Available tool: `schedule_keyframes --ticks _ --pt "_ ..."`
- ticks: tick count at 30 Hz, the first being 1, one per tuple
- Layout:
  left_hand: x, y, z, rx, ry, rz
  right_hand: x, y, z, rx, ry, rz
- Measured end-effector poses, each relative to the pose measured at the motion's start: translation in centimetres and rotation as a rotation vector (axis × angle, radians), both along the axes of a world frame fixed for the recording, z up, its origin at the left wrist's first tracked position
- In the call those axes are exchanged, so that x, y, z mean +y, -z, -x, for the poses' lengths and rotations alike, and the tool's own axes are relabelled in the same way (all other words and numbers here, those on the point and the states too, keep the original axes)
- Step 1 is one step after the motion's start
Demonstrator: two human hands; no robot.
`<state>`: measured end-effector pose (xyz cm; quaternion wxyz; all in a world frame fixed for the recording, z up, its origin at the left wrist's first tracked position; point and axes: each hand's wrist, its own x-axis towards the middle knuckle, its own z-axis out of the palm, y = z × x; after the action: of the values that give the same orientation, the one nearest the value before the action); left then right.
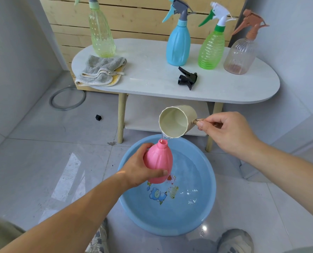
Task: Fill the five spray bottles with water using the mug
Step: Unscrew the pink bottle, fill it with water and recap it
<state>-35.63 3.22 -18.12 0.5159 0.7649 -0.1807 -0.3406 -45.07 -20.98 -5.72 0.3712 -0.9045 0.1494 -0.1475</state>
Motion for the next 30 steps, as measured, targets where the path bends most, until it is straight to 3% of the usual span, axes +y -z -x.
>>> schedule_keyframes --ticks 30 --pt "0.06 0.18 -0.05 -0.004 0.007 -0.009 0.05 -0.04 -0.09 -0.085 -0.042 0.126"
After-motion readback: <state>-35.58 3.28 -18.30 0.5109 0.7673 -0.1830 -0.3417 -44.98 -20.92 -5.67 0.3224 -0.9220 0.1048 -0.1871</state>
